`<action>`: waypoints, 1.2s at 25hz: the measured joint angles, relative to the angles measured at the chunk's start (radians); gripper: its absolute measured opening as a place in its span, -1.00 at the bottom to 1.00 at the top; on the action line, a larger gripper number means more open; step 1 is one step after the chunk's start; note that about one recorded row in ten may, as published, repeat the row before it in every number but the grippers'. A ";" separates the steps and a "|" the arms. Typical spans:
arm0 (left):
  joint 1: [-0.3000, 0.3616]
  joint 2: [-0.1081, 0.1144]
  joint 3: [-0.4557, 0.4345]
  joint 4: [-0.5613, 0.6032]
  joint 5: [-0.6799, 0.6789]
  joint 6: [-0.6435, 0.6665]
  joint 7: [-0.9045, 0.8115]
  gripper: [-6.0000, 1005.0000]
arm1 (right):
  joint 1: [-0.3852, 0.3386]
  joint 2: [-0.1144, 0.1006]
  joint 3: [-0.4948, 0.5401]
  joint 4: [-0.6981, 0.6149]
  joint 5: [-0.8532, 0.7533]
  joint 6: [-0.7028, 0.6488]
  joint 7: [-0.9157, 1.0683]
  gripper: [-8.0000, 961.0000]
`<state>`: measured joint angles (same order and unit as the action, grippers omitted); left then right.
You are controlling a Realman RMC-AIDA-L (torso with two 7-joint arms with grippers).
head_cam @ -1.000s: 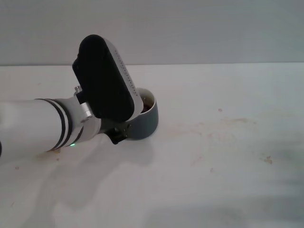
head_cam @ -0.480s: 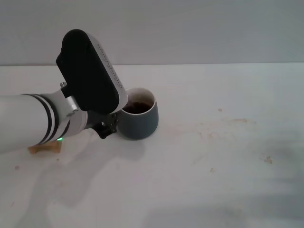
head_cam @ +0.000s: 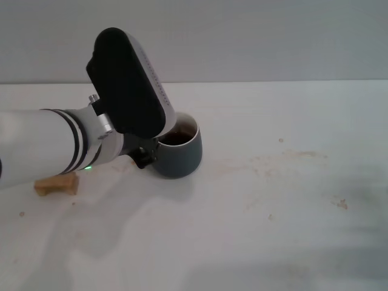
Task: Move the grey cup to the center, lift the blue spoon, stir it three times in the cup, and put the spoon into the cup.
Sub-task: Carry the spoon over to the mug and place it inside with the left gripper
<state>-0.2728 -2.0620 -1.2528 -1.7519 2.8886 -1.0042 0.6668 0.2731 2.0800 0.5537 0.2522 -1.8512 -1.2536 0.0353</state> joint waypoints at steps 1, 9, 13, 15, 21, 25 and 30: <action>-0.003 0.000 0.005 0.001 0.000 0.000 0.000 -0.63 | 0.000 0.000 0.000 0.000 0.000 0.000 0.000 -0.99; -0.002 -0.001 0.050 -0.019 0.000 -0.006 -0.002 -0.63 | 0.000 0.000 0.000 -0.002 0.000 0.000 0.000 -0.99; 0.033 0.000 0.058 -0.051 0.000 -0.014 -0.003 -0.63 | -0.001 0.000 0.000 -0.002 0.000 0.001 0.000 -0.99; 0.040 0.000 0.058 -0.055 0.000 -0.016 -0.003 -0.63 | -0.002 0.000 0.000 -0.002 0.000 0.002 0.000 -0.99; 0.066 0.004 0.035 -0.056 0.000 -0.024 -0.001 -0.63 | -0.001 0.000 0.000 -0.002 0.000 0.002 0.000 -0.99; 0.067 0.004 0.006 -0.042 0.000 -0.021 0.015 -0.63 | 0.000 0.000 0.000 -0.002 0.000 0.002 0.000 -0.99; 0.054 0.004 -0.022 -0.013 0.000 -0.016 0.027 -0.63 | 0.001 0.000 0.000 0.000 0.000 0.002 0.000 -0.99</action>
<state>-0.2192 -2.0584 -1.2748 -1.7646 2.8888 -1.0200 0.6935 0.2744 2.0800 0.5538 0.2523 -1.8512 -1.2515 0.0353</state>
